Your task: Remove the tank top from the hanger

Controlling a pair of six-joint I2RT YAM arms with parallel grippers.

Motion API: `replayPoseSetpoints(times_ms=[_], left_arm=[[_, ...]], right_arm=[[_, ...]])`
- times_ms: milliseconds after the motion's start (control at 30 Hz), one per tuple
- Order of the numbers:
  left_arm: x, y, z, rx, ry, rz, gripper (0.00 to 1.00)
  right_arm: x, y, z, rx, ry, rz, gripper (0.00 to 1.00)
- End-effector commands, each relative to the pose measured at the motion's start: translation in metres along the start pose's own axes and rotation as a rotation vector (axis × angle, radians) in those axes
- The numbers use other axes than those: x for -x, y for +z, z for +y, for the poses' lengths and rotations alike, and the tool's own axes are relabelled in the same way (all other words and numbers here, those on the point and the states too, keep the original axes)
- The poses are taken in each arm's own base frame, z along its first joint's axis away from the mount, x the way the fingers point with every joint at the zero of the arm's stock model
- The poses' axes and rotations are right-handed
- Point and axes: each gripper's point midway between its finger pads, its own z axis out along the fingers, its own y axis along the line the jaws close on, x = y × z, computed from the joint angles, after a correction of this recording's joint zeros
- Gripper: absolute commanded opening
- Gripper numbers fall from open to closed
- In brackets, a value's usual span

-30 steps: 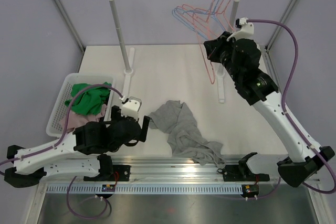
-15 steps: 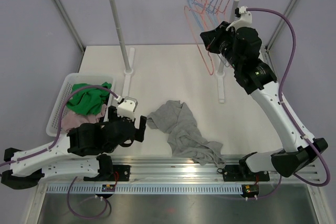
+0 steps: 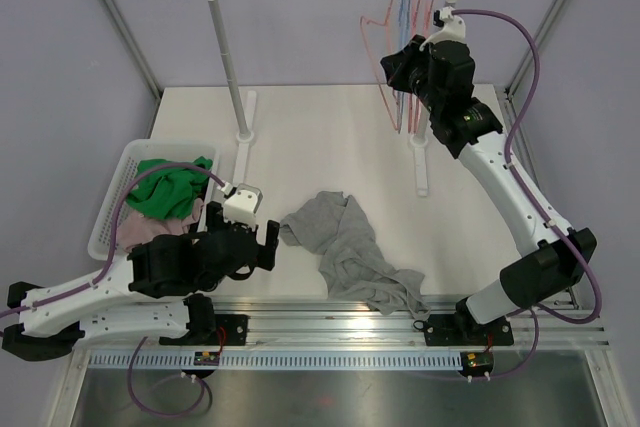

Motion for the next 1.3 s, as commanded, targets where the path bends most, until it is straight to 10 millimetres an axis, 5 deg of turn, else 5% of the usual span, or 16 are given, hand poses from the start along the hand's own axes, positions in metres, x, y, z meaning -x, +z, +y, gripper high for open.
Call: replayPoseSetpoints(times_ms=[0, 233, 400, 467, 700, 833, 1033, 1267], left_arm=[[0.005, 0.002, -0.007, -0.021, -0.021, -0.019, 0.99], [0.006, 0.001, -0.006, -0.018, -0.025, -0.023, 0.99], [0.008, 0.002, -0.007, -0.013, -0.019, -0.027, 0.99], [0.008, 0.003, -0.007, -0.006, -0.013, -0.023, 0.99], [0.010, 0.004, -0.010, -0.002, -0.009, -0.018, 0.99], [0.020, 0.005, -0.020, -0.005, -0.014, -0.016, 0.99], [0.030, 0.026, -0.074, -0.088, 0.015, 0.014, 0.99], [0.008, 0.062, -0.162, -0.247, 0.059, 0.116, 0.99]], right_arm=[[0.035, -0.002, 0.017, 0.052, 0.023, -0.117, 0.00], [0.028, -0.004, 0.012, 0.036, 0.069, -0.114, 0.02], [0.034, -0.014, 0.017, 0.055, 0.069, -0.113, 0.31], [0.036, -0.016, 0.019, 0.064, 0.063, -0.112, 0.33], [0.045, -0.037, 0.029, 0.097, 0.053, -0.096, 0.87], [0.060, -0.067, 0.037, 0.130, 0.041, -0.124, 0.97], [0.079, -0.134, 0.030, 0.111, -0.057, -0.169, 1.00], [0.028, -0.204, -0.012, 0.017, -0.164, -0.013, 0.99]])
